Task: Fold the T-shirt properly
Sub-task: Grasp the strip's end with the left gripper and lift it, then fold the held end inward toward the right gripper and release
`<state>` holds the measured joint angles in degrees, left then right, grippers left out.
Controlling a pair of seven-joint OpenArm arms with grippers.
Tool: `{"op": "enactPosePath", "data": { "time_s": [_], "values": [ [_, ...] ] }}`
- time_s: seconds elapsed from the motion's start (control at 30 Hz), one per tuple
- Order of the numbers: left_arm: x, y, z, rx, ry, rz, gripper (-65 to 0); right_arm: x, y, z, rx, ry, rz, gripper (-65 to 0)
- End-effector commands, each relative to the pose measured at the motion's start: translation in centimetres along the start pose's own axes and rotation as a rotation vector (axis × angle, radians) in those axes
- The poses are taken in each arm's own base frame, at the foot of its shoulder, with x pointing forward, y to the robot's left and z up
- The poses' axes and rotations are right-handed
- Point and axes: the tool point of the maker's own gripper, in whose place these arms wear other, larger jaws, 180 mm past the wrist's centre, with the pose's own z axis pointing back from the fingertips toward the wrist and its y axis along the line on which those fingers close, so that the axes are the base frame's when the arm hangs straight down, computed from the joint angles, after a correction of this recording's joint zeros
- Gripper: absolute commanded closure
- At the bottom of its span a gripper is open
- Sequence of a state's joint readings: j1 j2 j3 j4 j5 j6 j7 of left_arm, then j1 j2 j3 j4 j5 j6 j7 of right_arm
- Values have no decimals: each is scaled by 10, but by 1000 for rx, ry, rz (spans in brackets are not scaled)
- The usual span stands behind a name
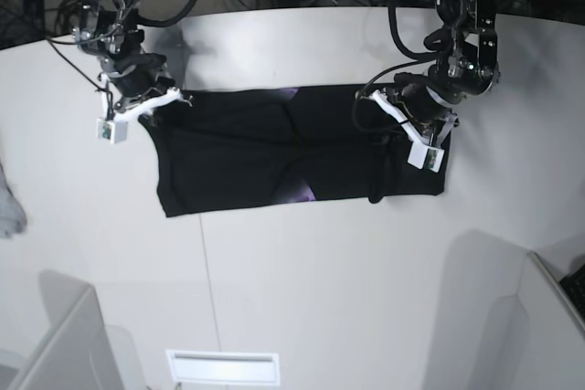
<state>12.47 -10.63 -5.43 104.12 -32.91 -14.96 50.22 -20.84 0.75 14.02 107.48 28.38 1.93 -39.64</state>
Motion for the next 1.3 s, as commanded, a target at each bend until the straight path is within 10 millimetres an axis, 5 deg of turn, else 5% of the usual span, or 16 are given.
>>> {"op": "enactPosePath", "data": {
  "time_s": [0.0, 0.37, 0.63, 1.27],
  "values": [
    [18, -5, 1, -18, -50, -10, 0, 11, 2, 3, 10, -41, 5, 0],
    [28, -18, -6, -46, -69, 10, 0, 12, 2, 3, 8, -42, 4, 0],
    [9, -15, -6, -41, -26, 30, 0, 12, 2, 3, 8, -42, 6, 0],
    [7, -17, -1, -43, 28, 18, 0, 16, 4, 1, 13, -47, 5, 0]
  ]
}}
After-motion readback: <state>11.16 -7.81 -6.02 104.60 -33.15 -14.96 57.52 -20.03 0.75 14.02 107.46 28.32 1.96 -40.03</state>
